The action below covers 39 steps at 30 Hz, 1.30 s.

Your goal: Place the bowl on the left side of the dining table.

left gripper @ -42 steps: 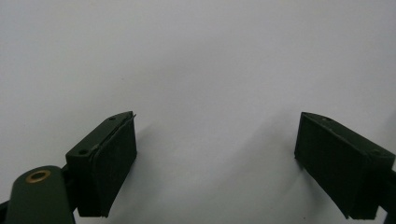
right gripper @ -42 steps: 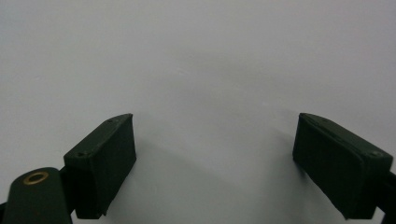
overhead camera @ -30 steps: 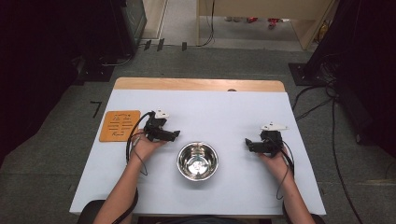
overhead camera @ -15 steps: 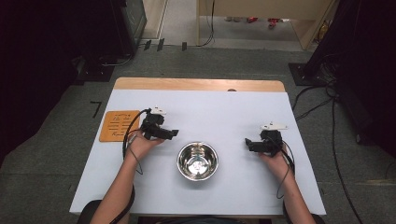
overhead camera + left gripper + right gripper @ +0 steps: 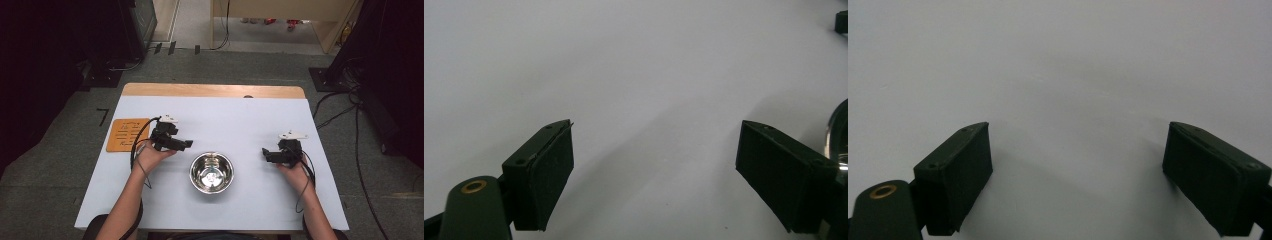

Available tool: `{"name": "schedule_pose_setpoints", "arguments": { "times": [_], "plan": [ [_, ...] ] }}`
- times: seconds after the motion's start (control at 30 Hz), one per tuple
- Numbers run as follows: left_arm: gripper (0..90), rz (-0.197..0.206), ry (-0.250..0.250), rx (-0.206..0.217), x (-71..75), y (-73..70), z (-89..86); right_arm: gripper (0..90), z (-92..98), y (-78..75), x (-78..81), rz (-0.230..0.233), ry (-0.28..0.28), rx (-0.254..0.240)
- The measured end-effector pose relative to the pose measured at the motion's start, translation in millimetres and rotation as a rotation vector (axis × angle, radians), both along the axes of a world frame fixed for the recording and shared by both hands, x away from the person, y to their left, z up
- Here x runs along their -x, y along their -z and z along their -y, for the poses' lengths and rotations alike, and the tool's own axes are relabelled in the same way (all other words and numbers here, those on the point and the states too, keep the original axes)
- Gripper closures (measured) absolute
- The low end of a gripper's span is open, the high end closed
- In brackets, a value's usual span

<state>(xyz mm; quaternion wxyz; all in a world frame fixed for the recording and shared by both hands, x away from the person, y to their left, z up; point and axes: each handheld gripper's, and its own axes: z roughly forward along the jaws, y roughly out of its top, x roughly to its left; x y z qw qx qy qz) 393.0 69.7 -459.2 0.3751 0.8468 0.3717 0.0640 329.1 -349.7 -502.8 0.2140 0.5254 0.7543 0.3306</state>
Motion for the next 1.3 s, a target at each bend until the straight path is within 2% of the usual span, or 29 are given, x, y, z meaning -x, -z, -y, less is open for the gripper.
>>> {"name": "schedule_pose_setpoints", "arguments": {
  "times": [0.1,0.4,0.6,1.0,1.1,1.3],
  "plan": [
    [16.1,-0.022,0.007,0.015,1.0,-1.5,0.6,11.8,0.1,0.0,0.0,0.000,0.000,-0.001],
    [16.1,-0.027,0.037,0.024,6.2,-5.0,5.0,11.6,0.3,-0.1,-0.3,-0.002,0.000,-0.003],
    [16.1,-0.056,0.044,0.043,8.0,-6.5,9.1,11.7,0.4,0.1,-0.4,0.000,-0.001,-0.003],
    [16.3,-0.042,0.093,0.020,13.7,-8.0,18.0,11.6,-0.1,0.0,-0.4,0.000,0.002,0.000],
    [22.3,-0.041,0.109,0.025,15.4,-7.8,21.5,11.6,-0.2,0.0,-0.4,-0.001,0.002,-0.001],
    [23.2,-0.047,0.128,0.031,17.9,-6.7,28.4,11.6,-0.3,0.1,-0.5,0.000,0.003,-0.002]
  ]
}}
